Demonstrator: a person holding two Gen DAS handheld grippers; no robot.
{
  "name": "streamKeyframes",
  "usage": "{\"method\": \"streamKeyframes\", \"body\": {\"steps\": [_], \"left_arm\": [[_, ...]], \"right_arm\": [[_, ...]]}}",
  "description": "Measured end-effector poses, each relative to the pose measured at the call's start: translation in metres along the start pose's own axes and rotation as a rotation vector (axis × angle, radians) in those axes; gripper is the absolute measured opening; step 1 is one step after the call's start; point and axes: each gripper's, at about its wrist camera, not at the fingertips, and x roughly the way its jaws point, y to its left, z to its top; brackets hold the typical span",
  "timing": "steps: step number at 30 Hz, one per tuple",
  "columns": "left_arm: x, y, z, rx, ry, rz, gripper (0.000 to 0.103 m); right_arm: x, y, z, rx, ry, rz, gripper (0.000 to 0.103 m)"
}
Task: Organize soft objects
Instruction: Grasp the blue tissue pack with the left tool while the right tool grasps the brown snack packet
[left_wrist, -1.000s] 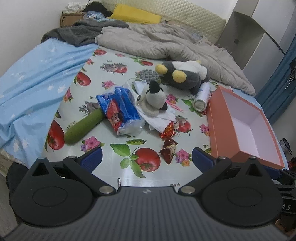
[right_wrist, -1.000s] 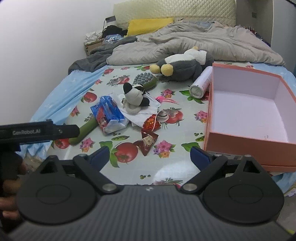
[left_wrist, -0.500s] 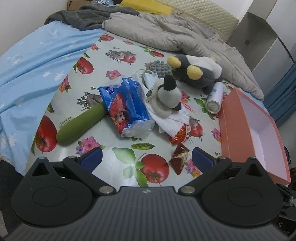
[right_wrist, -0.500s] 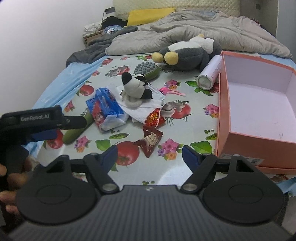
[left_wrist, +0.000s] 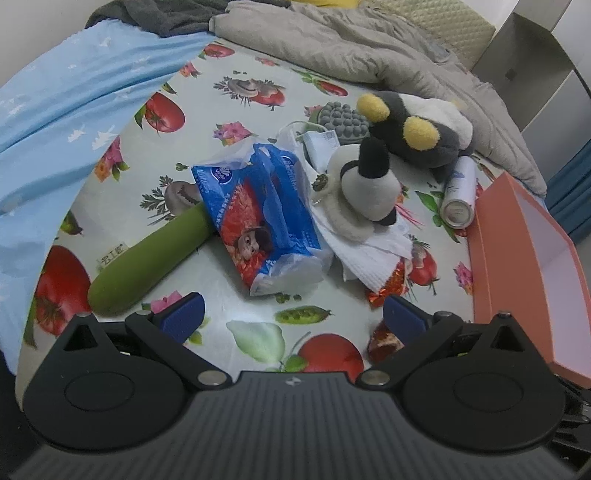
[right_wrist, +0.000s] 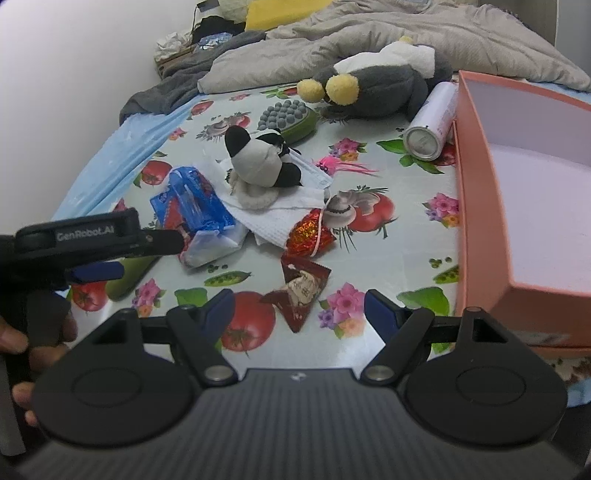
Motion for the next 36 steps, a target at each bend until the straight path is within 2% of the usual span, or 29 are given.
{"method": "streamKeyframes", "body": {"steps": [11, 16, 18, 23, 26, 27, 28, 31, 36], "left_arm": [[0.059, 0.016, 0.018, -0.052, 0.039, 0.016, 0.103], [0.08, 0.022, 0.02, -0.089, 0.043, -0.003, 0.103], [0.085, 0.024, 0.02, -0.098, 0.034, -0.01, 0.103], [0.09, 0.021, 0.022, -0.081, 0.001, -0.005, 0.095], [0.093, 0.018, 0.024, -0.063, 0.006, -0.019, 0.088], [0.094, 0.016, 0.025, -0.055, 0.014, -0.029, 0.086], [0.094, 0.014, 0.026, -0.049, 0.018, -0.028, 0.08], [0.094, 0.012, 0.025, -0.028, 0.024, -0.025, 0.074], [0.088, 0.017, 0.023, -0.053, 0.029, -0.043, 0.06]], "right_arm": [[0.053, 0.003, 0.017, 0.002, 0.05, 0.007, 0.078], [0.077, 0.004, 0.02, -0.001, 0.081, 0.011, 0.077], [0.084, 0.005, 0.021, -0.007, 0.09, 0.012, 0.074], [0.097, 0.006, 0.023, -0.012, 0.12, -0.002, 0.067], [0.103, 0.007, 0.022, -0.013, 0.142, -0.012, 0.051], [0.104, 0.007, 0.022, -0.017, 0.149, -0.015, 0.043], [0.105, 0.008, 0.022, -0.018, 0.158, -0.022, 0.039], [0.108, 0.008, 0.021, -0.005, 0.179, -0.031, 0.037], [0.103, 0.012, 0.021, -0.024, 0.168, -0.039, 0.035]]}}
